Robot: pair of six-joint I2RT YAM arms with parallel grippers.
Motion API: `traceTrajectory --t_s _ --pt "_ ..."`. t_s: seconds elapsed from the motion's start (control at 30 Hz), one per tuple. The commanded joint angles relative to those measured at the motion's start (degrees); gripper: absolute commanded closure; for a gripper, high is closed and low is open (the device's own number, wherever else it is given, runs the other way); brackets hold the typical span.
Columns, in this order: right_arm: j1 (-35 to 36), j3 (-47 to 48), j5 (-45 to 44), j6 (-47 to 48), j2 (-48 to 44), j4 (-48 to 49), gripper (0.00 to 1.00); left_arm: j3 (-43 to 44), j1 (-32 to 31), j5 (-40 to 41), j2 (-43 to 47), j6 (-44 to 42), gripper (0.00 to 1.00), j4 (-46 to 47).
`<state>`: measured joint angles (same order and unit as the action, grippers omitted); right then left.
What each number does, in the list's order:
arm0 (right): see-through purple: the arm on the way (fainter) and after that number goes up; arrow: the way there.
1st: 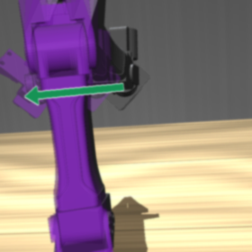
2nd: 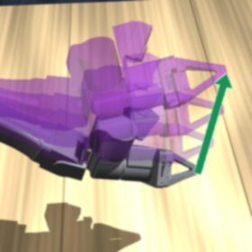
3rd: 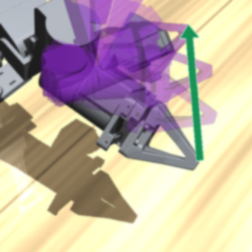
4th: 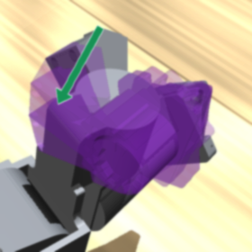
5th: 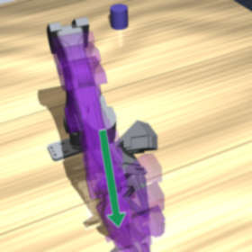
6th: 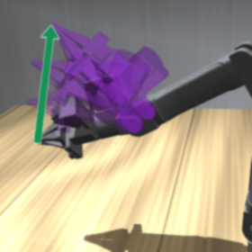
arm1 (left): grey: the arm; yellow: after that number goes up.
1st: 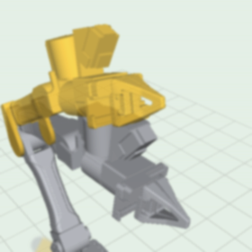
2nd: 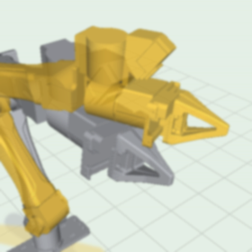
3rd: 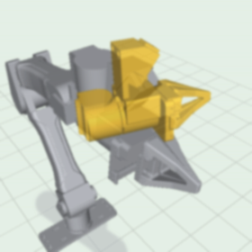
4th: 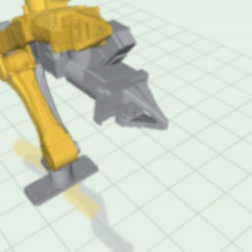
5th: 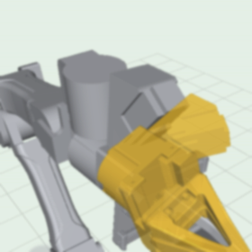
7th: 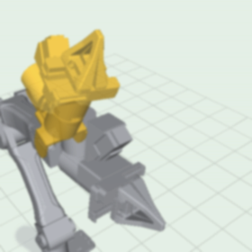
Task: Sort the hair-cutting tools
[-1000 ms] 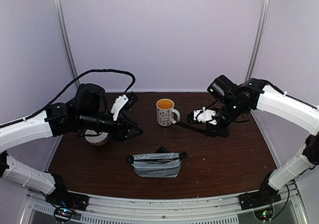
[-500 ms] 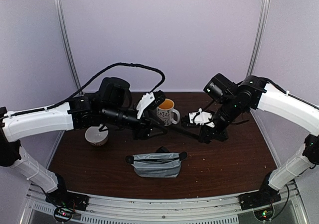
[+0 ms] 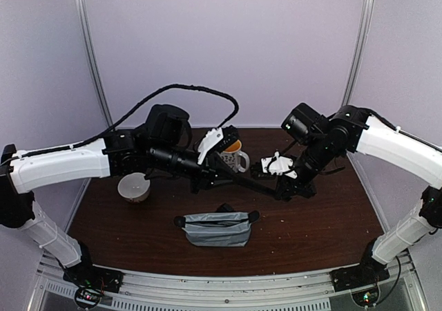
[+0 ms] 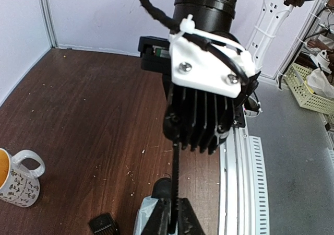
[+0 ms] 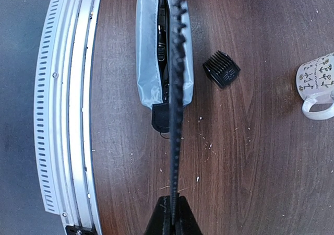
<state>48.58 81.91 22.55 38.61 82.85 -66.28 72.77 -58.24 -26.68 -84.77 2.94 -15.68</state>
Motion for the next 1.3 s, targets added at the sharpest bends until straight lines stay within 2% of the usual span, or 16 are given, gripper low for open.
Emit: traceTrajectory --t_s 0.0,0.1,0.17,0.37,0.5,0.67,0.9,1.17,1.27 --pt "0.5 1.5 1.2 -0.9 0.5 -0.2 1.0 2.1 -0.3 -1.7 -0.9 -0.6 0.94 0.0" --pt "0.5 1.9 1.3 -0.9 0.8 -0.5 1.0 2.2 -0.3 -0.8 -0.9 -0.7 1.0 -0.3" --pt "0.5 2.0 1.2 -1.0 0.6 -0.7 0.99 2.0 -0.3 -0.1 -0.7 -0.7 1.0 -0.2" --pt "-2.4 -1.8 3.6 -1.5 -4.4 1.9 0.69 -2.0 0.2 0.7 1.9 0.9 1.0 4.9" --pt "-9.9 -3.6 13.6 -2.2 -7.9 3.6 0.6 -5.8 1.2 0.1 4.4 4.3 1.0 11.3" --pt "-15.2 -6.1 25.7 -2.9 -9.2 4.3 0.59 -8.6 2.6 -3.3 5.5 8.1 1.0 18.9" --pt "-15.3 -9.1 26.9 -5.5 -10.1 8.1 0.59 -9.1 2.8 -5.0 4.9 10.1 1.0 21.7" --pt "-15.7 -9.0 27.3 -5.8 -11.4 8.2 0.7 -9.5 2.8 -5.5 5.1 10.3 1.0 21.7" --pt "-17.0 -8.9 27.6 -5.6 -12.2 7.9 0.79 -9.9 2.9 -5.4 5.2 10.3 1.0 21.8"
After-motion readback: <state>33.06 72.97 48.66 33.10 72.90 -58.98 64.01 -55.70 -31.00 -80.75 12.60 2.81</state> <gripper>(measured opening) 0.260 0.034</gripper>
